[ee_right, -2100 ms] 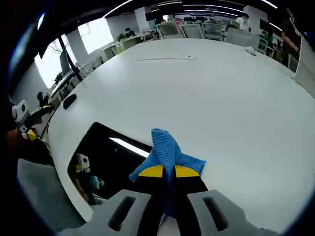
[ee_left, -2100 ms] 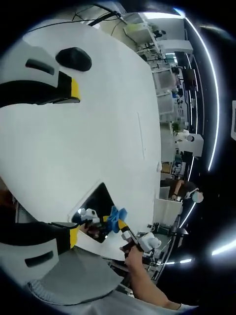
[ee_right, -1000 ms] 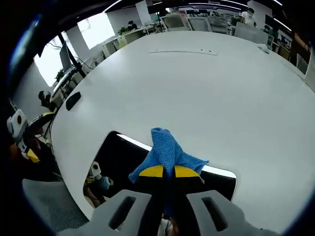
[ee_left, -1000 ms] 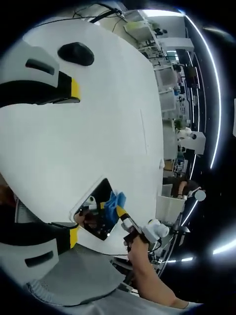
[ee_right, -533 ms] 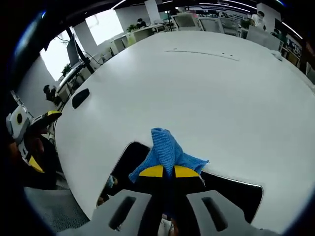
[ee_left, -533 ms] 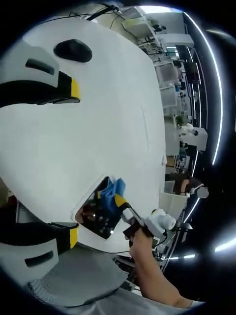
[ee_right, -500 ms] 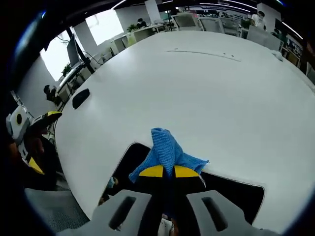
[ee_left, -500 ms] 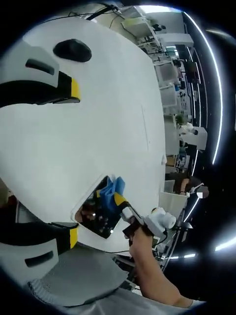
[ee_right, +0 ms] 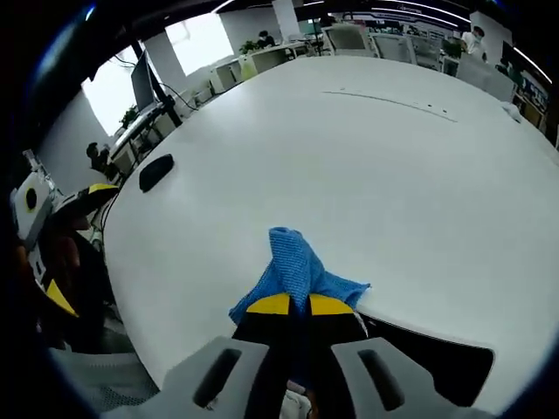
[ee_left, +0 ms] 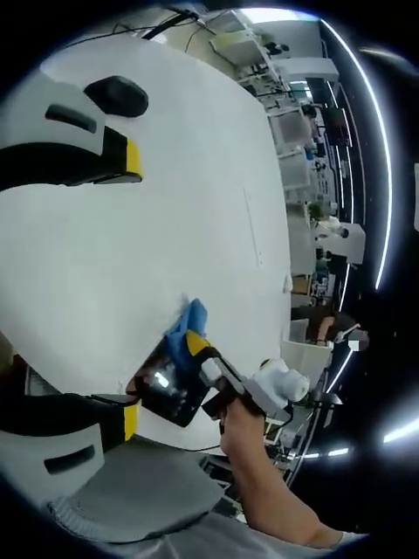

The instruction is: Wipe the mirror surface with the cleaning cloth until all visible marks leave the cleaned area.

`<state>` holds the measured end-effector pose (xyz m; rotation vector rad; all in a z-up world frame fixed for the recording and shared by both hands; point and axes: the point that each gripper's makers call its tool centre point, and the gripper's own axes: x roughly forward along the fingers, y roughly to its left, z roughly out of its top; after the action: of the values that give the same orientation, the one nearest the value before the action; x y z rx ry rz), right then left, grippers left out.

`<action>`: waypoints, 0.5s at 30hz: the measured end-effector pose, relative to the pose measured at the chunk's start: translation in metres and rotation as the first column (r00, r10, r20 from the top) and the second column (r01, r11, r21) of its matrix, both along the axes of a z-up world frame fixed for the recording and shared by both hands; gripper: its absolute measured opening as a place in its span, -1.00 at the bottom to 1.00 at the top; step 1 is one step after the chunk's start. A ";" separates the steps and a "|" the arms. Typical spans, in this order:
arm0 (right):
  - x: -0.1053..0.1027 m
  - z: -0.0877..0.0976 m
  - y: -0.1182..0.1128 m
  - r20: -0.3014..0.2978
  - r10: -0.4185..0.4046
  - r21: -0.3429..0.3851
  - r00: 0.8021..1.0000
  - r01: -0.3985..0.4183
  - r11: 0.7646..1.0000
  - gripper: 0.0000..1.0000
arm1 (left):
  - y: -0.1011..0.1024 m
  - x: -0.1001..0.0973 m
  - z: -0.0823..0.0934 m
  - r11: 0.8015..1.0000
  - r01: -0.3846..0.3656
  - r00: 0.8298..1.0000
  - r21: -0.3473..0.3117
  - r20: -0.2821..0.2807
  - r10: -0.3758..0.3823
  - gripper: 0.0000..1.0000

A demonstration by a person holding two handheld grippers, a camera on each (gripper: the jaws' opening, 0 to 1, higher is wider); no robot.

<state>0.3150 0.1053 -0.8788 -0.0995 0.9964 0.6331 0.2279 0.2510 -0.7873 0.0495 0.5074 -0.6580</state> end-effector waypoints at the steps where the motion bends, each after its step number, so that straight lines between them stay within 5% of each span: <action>1: 0.000 0.000 0.000 0.000 0.004 -0.011 1.000 -0.004 1.000 -1.00 | 0.000 -0.001 0.000 1.000 0.000 1.000 -0.003 0.003 0.000 0.98; 15: -0.021 0.000 -0.002 -0.019 0.019 -0.027 1.000 -0.020 0.999 -1.00 | 0.001 -0.004 0.004 1.000 -0.010 1.000 0.000 0.011 0.010 0.98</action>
<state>0.2939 0.1035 -0.8788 -0.1274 1.0228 0.6397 0.2235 0.2519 -0.7829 0.0501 0.4972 -0.6474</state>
